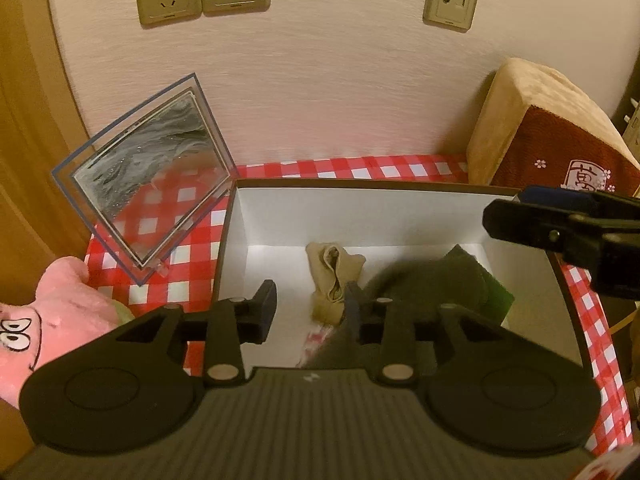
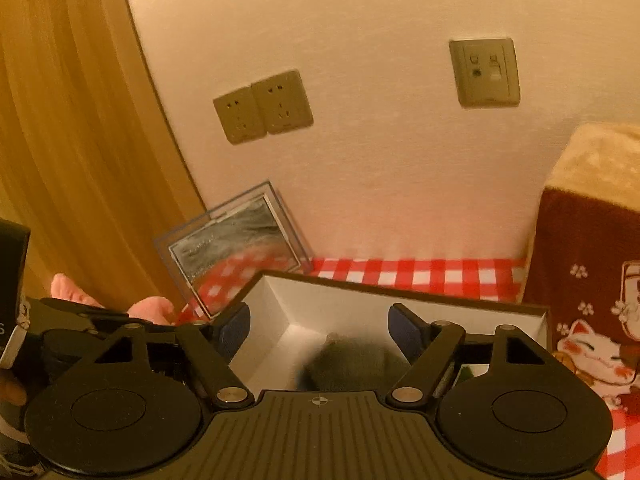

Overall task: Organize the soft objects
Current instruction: 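Carry the grey towel into the box with the right tool and open it, then withdraw both tools from the box back toward the remaining items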

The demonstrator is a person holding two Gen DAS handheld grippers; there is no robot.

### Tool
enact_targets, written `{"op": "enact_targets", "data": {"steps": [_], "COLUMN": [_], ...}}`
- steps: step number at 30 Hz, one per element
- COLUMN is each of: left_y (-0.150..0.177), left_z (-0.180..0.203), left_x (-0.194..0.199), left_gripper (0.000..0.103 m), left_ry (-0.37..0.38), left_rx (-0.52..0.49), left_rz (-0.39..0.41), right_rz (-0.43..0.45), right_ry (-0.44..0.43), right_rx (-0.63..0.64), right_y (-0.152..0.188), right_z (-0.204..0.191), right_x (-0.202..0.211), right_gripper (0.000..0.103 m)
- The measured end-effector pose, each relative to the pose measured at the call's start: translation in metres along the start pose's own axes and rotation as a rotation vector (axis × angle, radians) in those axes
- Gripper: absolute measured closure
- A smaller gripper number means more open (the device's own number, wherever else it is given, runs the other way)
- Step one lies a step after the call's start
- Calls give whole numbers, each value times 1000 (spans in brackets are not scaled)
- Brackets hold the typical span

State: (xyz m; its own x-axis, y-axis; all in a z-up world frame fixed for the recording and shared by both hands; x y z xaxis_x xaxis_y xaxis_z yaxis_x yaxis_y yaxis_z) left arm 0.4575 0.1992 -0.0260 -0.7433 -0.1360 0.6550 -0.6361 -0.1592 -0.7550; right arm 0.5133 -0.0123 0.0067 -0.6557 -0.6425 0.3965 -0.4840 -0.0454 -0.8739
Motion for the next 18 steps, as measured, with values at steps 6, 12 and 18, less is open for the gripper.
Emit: {"op": "enact_targets", "data": {"steps": [6,12,18], "left_y": [3,5,11], "left_z": [-1,1,3], "left_x": [7,11,22], "left_gripper": [64,63,61], "left_ry": [6,10,15], "left_rx": [3,2,12], "left_rz": [-1,-9,-14], "right_rz": [-58,-116,-137], "right_ry": [43,63,82], "right_rx": [15,26,2], "right_y": [4,19,28], "right_z": [6,9,12], "right_x": [1,5,17], "right_gripper": [27,27,27]}}
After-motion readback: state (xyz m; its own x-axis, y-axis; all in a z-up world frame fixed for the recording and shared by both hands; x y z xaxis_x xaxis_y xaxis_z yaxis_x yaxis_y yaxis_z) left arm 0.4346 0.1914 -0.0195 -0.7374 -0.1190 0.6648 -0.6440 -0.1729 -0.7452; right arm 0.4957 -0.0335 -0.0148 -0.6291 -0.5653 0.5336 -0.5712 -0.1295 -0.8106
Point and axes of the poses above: each gripper's, at about its wrist camera, not at the fingertips, and x roughly against the way its jaws point, z to its right, y to its underside, the point moved 2 cm from there along -x, roughly the way its jaws point, and after that the axes turned 9 degrees about z, right-handed, at the moved point
